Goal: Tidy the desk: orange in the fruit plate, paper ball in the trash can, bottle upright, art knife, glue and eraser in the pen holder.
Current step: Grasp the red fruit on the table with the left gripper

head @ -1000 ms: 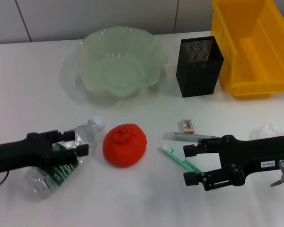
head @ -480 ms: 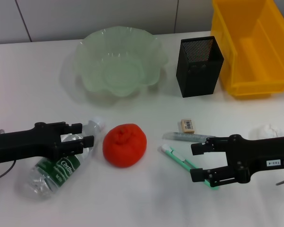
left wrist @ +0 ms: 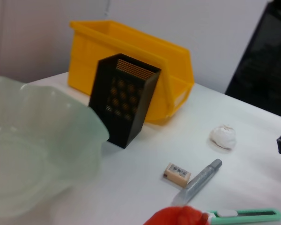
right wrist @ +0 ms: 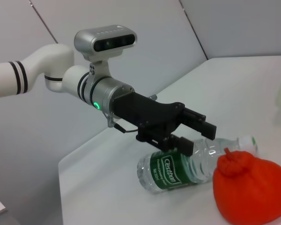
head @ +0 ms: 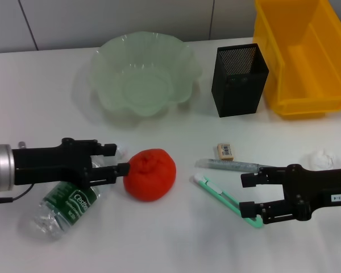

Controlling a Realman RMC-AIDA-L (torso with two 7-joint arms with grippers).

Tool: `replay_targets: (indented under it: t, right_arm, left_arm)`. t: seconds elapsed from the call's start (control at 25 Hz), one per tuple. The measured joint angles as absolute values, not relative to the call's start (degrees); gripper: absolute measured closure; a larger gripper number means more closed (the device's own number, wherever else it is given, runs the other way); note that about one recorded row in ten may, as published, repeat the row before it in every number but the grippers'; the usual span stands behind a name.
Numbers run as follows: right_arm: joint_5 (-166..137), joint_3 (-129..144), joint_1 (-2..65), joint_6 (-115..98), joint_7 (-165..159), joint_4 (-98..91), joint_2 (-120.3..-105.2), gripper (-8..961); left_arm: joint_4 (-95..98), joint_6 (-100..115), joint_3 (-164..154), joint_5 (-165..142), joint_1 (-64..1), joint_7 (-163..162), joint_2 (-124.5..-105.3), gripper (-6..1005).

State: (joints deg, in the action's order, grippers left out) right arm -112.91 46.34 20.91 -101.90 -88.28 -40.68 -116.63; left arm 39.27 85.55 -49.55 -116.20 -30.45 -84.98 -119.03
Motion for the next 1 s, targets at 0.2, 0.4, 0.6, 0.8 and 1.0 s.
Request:
replay_targets:
  t: [0.2,0.4,0.6,0.8,1.0]
  right_arm:
    - [-112.8,46.2,20.5,-102.2,-88.3,-40.5,-116.40,125]
    - [-112.6,46.0,20.5,-102.3,-88.4,-40.4,-116.28,125]
    - [-112.6,46.0,20.5,-102.4,-88.4,-40.4,-116.28,126]
    - [-112.7,45.7,20.5,-102.4,-88.4,-40.2,-116.27,125]
    - [-112.8,45.7,20.5,-102.6,-88.4,-40.2,-116.21,125]
  left_arm:
    - [39.3,82.8,-56.8,-110.4,-29.7,-82.0,-119.01,400]
    - [39.9,81.2,-60.8,-108.2,-29.6,-81.0,-119.02,400]
    - [41.1,79.8,-65.8,-105.1,-29.5,-81.0,-119.04,416]
    - [42.3,77.9,-68.2,-104.2,-29.4,-81.0,-119.10,432]
    - [43.7,73.7,-72.7,-103.6,-29.0,-81.0,-119.10,448]
